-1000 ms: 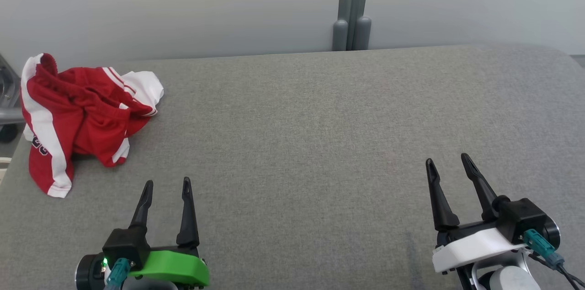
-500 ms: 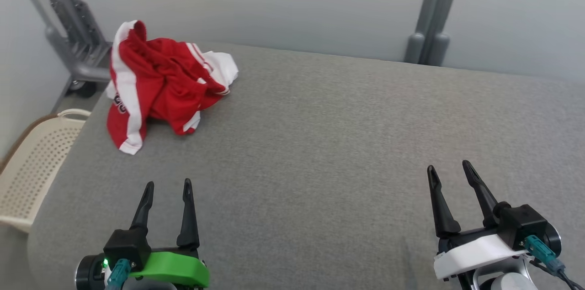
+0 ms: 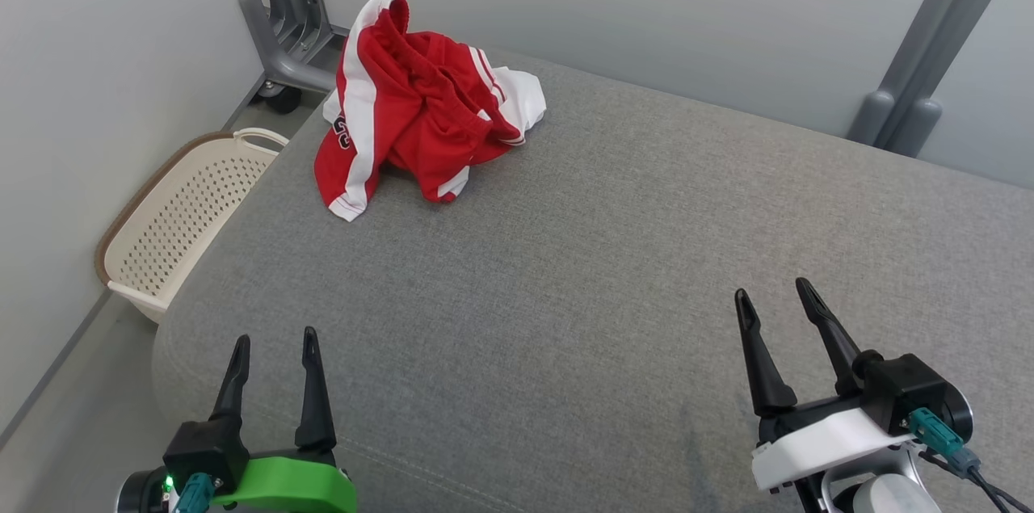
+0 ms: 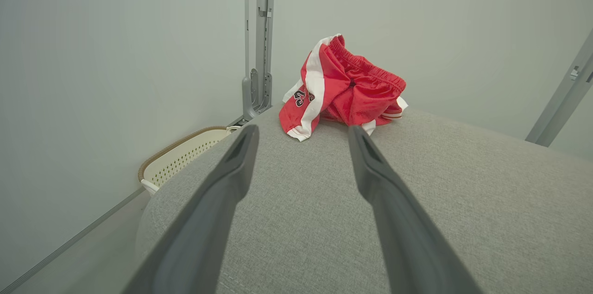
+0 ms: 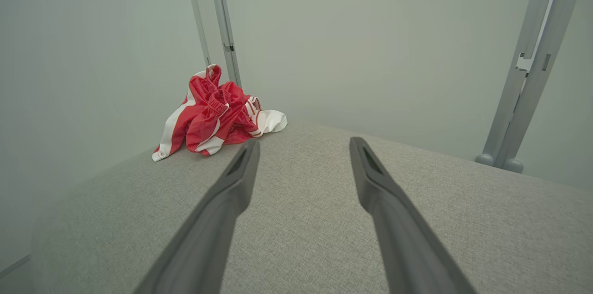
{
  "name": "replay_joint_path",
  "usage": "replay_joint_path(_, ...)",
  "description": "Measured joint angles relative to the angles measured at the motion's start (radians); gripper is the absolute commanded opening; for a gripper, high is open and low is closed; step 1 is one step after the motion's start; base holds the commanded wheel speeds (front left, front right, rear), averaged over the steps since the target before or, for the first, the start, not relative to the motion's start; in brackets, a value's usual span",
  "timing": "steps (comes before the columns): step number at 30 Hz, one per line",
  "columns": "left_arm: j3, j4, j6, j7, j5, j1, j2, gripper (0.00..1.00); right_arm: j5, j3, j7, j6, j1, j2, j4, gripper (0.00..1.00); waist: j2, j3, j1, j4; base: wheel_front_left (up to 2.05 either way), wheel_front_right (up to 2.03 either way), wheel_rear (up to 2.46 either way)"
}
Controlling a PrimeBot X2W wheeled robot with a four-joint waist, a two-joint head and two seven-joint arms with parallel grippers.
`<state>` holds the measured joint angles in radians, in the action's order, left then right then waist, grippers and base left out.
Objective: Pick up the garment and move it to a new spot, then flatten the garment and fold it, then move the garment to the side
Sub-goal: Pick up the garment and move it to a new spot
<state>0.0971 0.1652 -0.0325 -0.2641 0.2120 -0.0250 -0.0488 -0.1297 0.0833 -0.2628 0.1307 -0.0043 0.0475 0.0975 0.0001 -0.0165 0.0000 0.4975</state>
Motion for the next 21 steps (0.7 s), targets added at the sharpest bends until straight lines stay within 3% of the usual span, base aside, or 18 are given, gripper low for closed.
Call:
replay_joint_path(10,0.002,0.017,0.002,0.0,0.0,0.0,0.0,1.0,-0.001,-0.023,0.0,0.0,0.02,0.0,-0.005,1.0,0.0,-0.003,0.0,-0.003,0.0,0.0,0.0)
replay_joint_path(21,-0.105,0.001,0.035,0.0,-0.021,0.148,-0.018,1.0,0.012,-0.031,0.0,0.0,0.007,0.0,-0.051,1.0,0.0,0.049,0.0,-0.028,0.0,0.0,0.0)
